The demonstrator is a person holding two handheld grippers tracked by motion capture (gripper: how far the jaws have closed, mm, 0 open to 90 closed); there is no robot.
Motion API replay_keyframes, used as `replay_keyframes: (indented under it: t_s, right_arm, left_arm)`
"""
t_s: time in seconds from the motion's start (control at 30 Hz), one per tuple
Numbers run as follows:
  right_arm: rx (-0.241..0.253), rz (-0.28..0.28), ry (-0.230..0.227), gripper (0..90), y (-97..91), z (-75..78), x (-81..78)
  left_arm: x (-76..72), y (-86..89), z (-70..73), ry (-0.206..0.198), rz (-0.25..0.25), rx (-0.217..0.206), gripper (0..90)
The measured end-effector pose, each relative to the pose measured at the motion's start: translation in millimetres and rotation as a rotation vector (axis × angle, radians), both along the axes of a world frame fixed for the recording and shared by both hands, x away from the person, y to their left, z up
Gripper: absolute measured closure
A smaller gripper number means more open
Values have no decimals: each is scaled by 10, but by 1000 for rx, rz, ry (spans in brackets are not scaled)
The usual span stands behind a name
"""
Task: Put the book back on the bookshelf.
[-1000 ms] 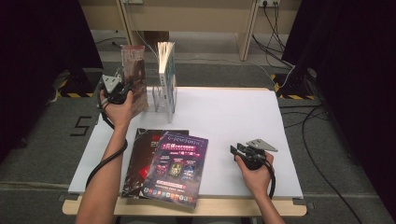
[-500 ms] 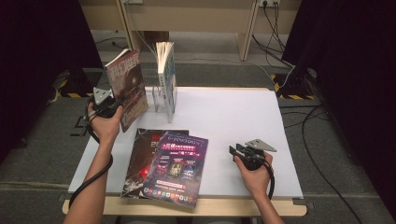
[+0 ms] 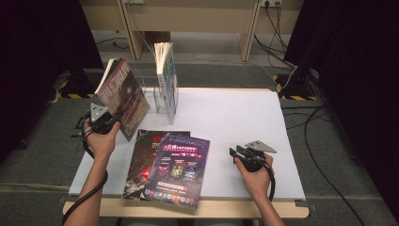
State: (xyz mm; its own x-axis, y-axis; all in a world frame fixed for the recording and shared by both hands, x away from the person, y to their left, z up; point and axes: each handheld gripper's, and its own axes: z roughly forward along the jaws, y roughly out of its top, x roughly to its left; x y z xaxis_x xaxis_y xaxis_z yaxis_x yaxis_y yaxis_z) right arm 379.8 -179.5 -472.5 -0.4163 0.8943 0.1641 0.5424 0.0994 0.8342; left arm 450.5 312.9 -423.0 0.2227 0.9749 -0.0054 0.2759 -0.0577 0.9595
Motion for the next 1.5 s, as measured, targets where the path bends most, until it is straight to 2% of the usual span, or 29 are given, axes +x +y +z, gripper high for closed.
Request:
replay_keyframes:
  t_s: [0.13, 0.23, 0.3, 0.33, 0.4, 0.63, 1.0, 1.1, 1.2, 1.37, 1.5]
  right_arm:
    - [2, -1, 5, 638, -4, 0, 0]
    - [-1, -2, 3, 637, -16, -4, 4]
    - [3, -1, 7, 636, -24, -6, 8]
    - [5, -2, 12, 635, -27, -8, 7]
    - [6, -3, 16, 635, -26, -9, 5]
    - [3, -1, 19, 631, -24, -10, 10]
    - [4, 3, 32, 626, -23, -26, 21]
    - [2, 5, 32, 626, -25, -24, 22]
    - [6, 0, 39, 625, -26, -24, 20]
    - [-1, 0, 38, 626, -34, -29, 26]
    - [6, -2, 42, 626, -39, -26, 24]
  left_arm:
    - [23, -41, 30, -17, -8, 30, 792]
    - [40, -52, 66, -37, -3, 13, 780]
    - [61, -38, 112, -55, 11, -4, 739]
    - [71, -19, 148, -67, 18, -24, 743]
    - [79, 5, 197, -71, 26, -33, 769]
    - [85, -34, 223, -70, 14, -36, 804]
    - [207, -25, 316, -41, 21, -79, 799]
    - [248, -24, 341, -31, 20, -75, 800]
    - [259, -27, 335, -20, 18, -119, 826]
    - [281, -61, 347, -32, 34, -149, 835]
    - [363, -83, 406, -49, 43, -170, 836]
